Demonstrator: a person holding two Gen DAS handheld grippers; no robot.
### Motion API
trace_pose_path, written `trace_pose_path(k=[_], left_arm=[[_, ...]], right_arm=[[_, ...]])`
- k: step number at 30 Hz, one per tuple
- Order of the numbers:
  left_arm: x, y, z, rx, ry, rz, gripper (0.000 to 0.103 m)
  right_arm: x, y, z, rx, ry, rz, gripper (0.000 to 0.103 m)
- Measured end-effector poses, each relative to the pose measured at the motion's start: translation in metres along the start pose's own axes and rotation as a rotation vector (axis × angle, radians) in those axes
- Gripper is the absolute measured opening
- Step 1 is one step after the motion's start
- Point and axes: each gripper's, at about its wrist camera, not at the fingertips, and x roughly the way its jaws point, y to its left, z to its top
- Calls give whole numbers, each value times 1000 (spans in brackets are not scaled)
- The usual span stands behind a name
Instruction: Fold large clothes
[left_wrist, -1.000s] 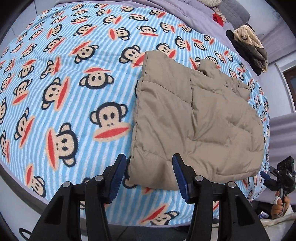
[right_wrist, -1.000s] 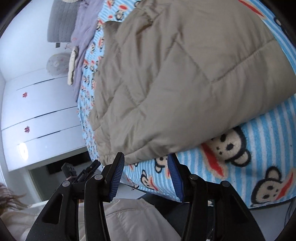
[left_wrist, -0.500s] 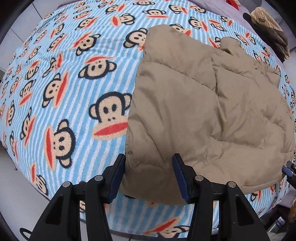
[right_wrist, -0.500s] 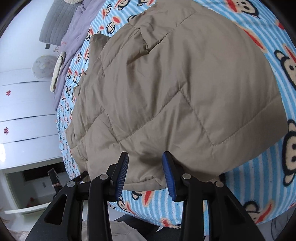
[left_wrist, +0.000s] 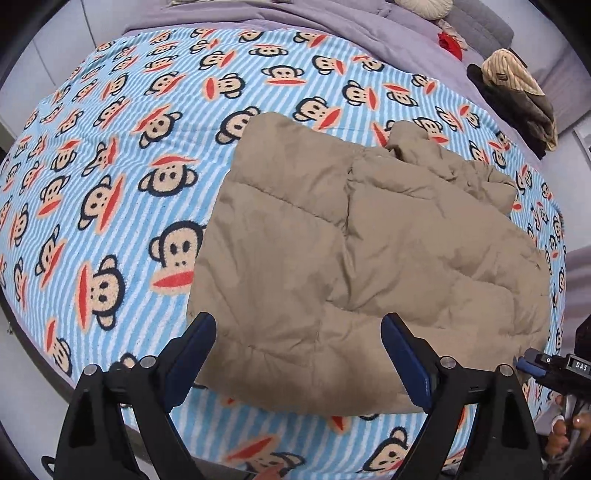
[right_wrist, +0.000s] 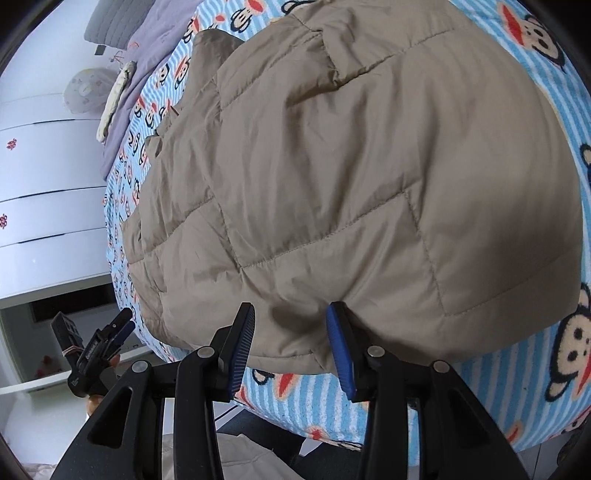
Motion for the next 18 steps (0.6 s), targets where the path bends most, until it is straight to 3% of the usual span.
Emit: trace_pose_path(k=[5,9,10,11,18], left_arm=[[6,6,18,39,5,-42,92],[15,12,25,104,31,6,92],[15,14,26,117,30,5,92],[15,16,26,125,34,3,92],[18,34,29,165,63,-3,92]], right_arm=[[-3,35,-14,-52,-50,-43,70],[13,67,-25,-82,-67,-102,70],[18,74,-28,-86,-65,-112,74],[22,80,-31,-92,-65,-117,87],[45,116,-45,-123,-102,-160,89]])
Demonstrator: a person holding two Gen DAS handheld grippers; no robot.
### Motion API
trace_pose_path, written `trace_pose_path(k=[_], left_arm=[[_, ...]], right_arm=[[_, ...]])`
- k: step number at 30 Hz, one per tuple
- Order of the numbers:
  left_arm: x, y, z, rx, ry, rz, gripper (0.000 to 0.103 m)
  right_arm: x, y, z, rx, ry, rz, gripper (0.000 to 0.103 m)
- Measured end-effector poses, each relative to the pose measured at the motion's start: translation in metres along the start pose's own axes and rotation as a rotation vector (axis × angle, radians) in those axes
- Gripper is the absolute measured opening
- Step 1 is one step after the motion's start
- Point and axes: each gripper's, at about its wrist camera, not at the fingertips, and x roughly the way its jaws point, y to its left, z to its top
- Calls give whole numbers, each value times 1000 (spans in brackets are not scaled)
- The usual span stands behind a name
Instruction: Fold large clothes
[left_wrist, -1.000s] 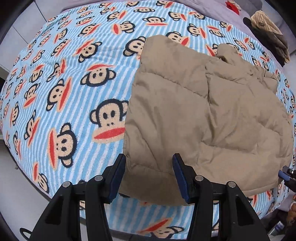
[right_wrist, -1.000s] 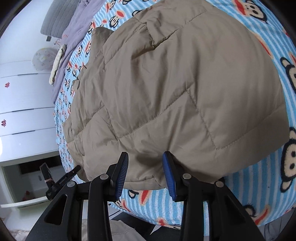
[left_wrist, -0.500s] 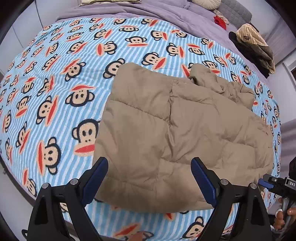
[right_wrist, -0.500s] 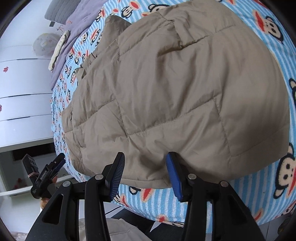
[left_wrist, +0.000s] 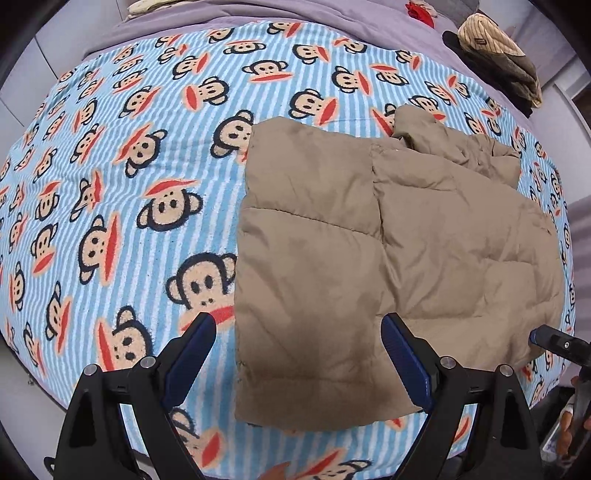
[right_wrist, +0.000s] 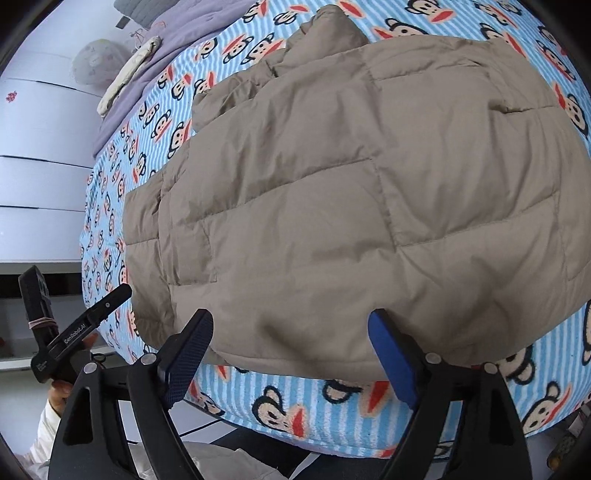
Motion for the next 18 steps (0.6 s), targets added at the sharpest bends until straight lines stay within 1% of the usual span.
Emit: trace_pose_path(k=[9,12,15,16,18], left_arm=[[6,11,2,48,20,-11,92],[9,18,7,56,14,-23,92],[16,33,16,51,-13,-1,92],[19,39,19,47,-17,-12,92],[32,53,25,27,10,-73,92]], right_arm=[[4,19,-10,5,-64,-24,90],[3,20,-14,15,-78,-46,90],[2,20,-18,24,-82,-68,90],[2,19,-19,25,-80,-82,90],[0,18,-22,27,-76,-108,90]])
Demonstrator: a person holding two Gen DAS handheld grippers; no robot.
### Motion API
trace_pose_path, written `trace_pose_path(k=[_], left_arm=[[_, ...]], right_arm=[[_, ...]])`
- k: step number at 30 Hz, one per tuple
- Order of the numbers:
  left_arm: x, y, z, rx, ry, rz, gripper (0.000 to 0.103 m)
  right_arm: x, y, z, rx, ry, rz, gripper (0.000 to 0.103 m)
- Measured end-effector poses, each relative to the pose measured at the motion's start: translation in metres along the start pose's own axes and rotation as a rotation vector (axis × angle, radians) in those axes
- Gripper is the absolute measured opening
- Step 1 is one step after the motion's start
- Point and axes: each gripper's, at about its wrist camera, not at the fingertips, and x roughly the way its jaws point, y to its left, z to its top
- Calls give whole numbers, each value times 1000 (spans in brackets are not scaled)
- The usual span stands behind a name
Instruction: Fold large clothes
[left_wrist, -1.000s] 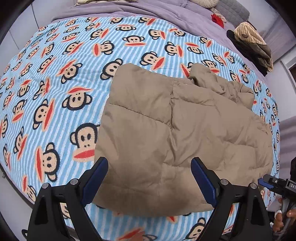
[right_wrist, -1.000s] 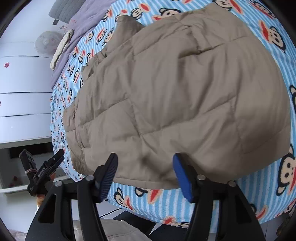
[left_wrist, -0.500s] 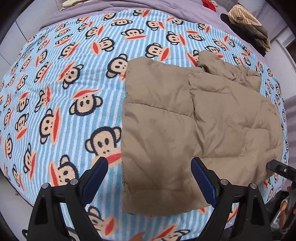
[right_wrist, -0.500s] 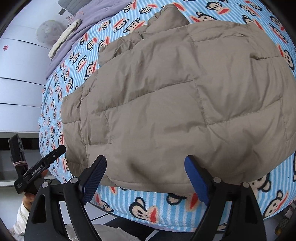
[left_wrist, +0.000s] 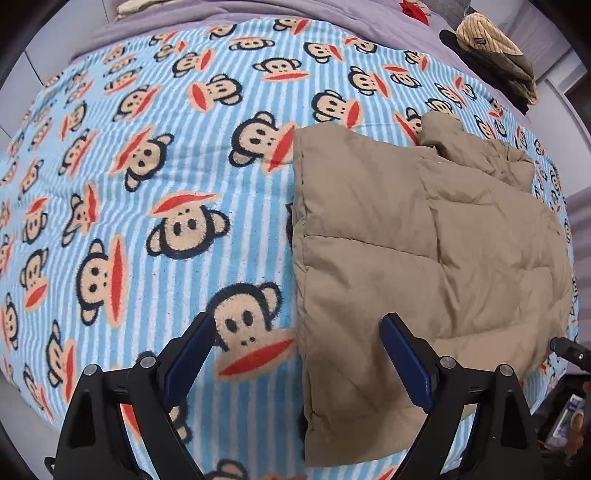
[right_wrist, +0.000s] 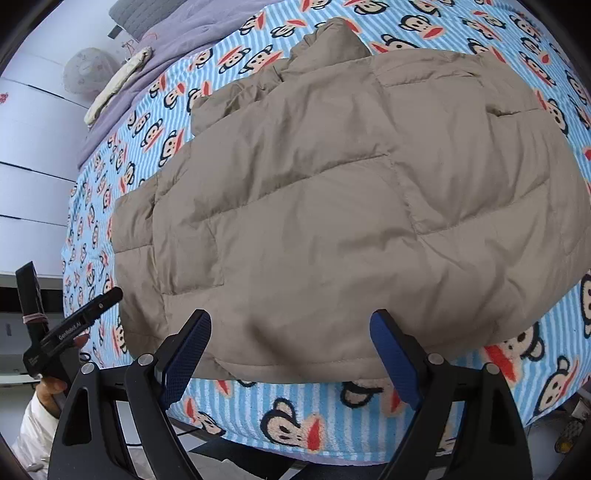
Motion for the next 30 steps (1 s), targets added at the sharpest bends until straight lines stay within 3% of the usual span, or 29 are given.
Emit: trace_pose_path(k=[5,11,15,19,20,21,23,27,30], left_arm=[[37,11,3,3,127,-247,92],[68,-10,15,84,193,-479,92],[94,-27,22,138,250,-503,92],[100,-30,22,151,251,-519,91],[99,-30,21,155,242,-520,80],[99,-30,20,154,242,-548,57],[99,-28,16,111,258,-629,37],[87,-32,12,88,236,-641,25],[68,-34,11,61,214,-675,25]], right_arm=[[0,-4,-6,3,23,-24,90],[2,-3,-11,-11,49,-50,90],[3,-3,-12,-3,62,-66,90],[5,-2,-11,2,78,-71,90],[4,-1,-10,-6,74,-73,90],[3,0,-9,-15,69,-73,90],[1,2,-5,-31,64,-69,90],[2,2,5,-66,60,-54,90],[1,1,14,-92,36,-45,90]])
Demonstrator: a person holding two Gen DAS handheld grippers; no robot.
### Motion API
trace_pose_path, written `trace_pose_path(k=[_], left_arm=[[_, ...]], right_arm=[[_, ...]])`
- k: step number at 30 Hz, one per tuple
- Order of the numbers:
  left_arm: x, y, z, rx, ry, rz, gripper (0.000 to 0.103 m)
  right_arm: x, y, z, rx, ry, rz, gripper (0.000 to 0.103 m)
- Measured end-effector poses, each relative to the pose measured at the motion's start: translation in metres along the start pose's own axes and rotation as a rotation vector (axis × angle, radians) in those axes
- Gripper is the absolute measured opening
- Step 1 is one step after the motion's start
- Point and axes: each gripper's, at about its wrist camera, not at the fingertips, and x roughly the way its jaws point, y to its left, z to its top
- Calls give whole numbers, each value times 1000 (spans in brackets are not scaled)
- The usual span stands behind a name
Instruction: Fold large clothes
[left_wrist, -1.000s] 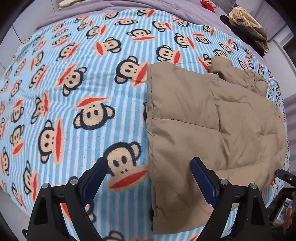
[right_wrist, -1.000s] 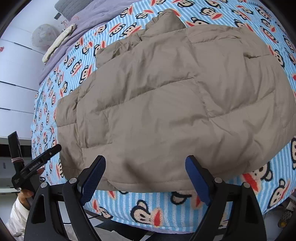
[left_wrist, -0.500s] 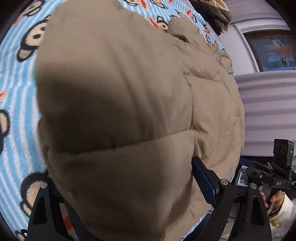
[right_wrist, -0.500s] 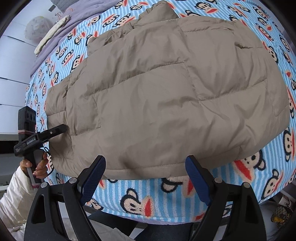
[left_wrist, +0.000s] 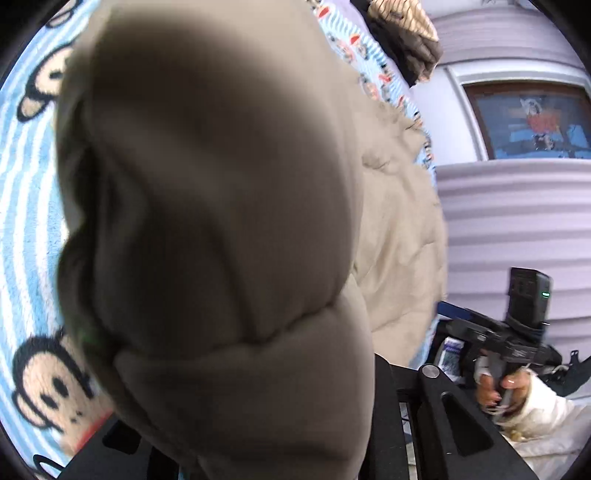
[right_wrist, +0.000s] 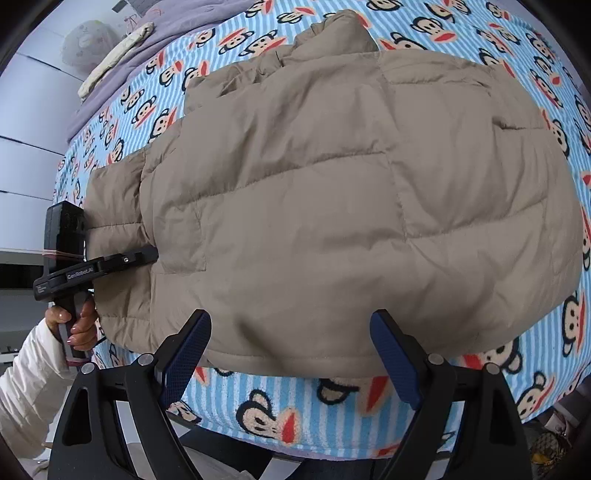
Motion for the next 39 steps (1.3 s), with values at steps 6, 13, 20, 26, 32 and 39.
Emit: trace_pose_path(k=[6,13,20,26,32,39], left_arm=[[-17,-44,-6,-9,-19,-27,25],[-25,-130,-9,4,-13,0,25],[18,-246,1,88,7,131,25],[76,-324,10,211,42,294,35],[110,-350,15,255,72,356,50],[144,-357,50,268,126,364,54]], right_arm=[[-13,-13,26,-28,-130,21,22],[24,-26,74,-81,-183,53,16],[64,-39,103,-56,-111,196,16],[83,-73,115,74,-36,371,6],[66,-92,119,118,2,436,9],[-26,-186,97,251,-189,442,65]])
